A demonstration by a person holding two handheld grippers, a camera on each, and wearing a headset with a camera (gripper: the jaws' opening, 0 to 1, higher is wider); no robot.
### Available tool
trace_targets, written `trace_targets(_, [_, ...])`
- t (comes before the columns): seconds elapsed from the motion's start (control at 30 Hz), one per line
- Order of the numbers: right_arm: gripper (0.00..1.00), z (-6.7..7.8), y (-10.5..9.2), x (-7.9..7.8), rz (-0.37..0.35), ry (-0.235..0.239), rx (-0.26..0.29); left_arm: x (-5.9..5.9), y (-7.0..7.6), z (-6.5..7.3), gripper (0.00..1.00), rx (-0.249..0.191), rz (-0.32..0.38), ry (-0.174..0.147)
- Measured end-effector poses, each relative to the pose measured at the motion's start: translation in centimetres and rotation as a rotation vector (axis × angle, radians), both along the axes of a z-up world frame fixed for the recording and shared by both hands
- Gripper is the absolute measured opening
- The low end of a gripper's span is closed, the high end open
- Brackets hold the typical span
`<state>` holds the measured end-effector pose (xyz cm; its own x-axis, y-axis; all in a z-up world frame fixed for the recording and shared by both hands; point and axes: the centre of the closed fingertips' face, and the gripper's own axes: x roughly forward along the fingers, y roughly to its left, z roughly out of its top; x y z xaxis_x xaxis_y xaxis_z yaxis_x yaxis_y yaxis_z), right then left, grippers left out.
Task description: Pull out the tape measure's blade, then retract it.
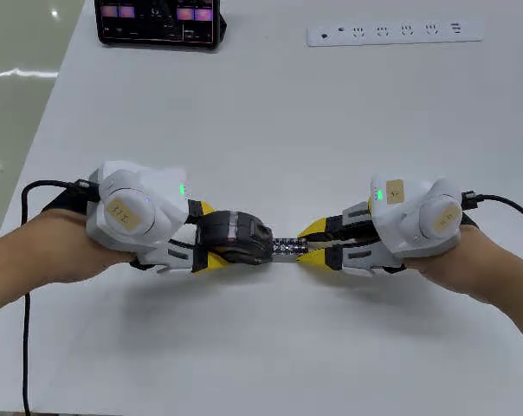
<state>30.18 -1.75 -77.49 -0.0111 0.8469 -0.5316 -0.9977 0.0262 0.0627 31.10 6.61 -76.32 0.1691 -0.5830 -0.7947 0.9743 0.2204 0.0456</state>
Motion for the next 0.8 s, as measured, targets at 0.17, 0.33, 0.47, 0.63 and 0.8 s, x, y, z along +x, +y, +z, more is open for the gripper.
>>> trace_targets(0.17, [0.1,0.0,-0.4,0.0,-0.001,-0.001,-0.004,0.0,0.0,0.0,0.28,0.004,-0.001,-0.001])
trace_targets(0.33, [0.1,0.2,-0.9,-0.1,-0.004,-0.001,-0.009,0.0,0.1,0.0,0.28,0.007,-0.001,-0.002])
trace_targets(0.47, [0.1,0.3,-1.3,-0.2,-0.008,-0.006,-0.017,0.0,0.1,0.0,0.28,0.006,-0.001,-0.001])
trace_targets(0.63, [0.1,0.4,-1.8,-0.2,-0.011,-0.009,-0.024,0.0,0.1,0.0,0.28,0.005,-0.002,0.0])
trace_targets(0.8, [0.1,0.5,-2.3,-0.1,-0.01,-0.015,-0.035,0.0,0.1,0.0,0.28,0.007,0.001,-0.001])
